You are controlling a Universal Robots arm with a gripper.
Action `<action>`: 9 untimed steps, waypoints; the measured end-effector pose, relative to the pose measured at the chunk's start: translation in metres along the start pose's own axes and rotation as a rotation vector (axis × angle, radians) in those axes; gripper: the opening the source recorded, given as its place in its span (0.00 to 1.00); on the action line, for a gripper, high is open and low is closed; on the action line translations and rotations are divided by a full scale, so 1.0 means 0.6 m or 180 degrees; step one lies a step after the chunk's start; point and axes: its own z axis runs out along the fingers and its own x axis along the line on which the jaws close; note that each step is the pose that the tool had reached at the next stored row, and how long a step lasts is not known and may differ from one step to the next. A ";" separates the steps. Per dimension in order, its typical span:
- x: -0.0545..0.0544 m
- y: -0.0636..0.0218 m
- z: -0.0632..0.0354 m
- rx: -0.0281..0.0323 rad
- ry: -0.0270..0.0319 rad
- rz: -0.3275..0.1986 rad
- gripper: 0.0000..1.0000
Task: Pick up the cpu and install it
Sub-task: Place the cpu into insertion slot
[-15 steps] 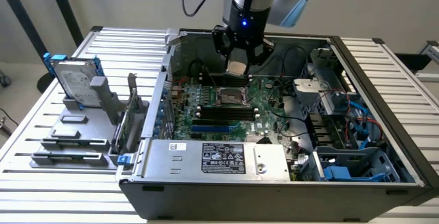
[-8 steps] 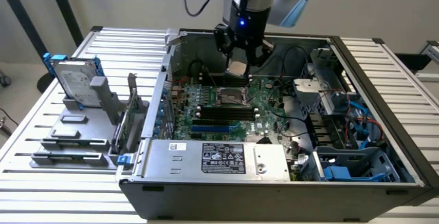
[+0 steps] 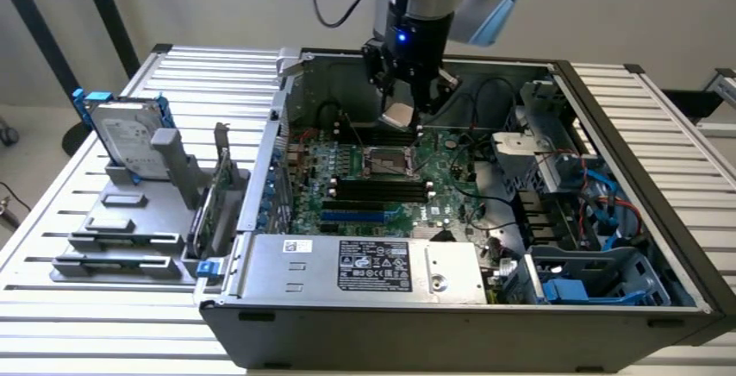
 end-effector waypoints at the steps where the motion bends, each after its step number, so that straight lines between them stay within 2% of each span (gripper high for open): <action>1: 0.000 0.000 0.000 -0.0005 -0.0005 0.0062 0.54; 9: 0.000 0.000 0.001 -0.0042 -0.0045 0.0522 0.54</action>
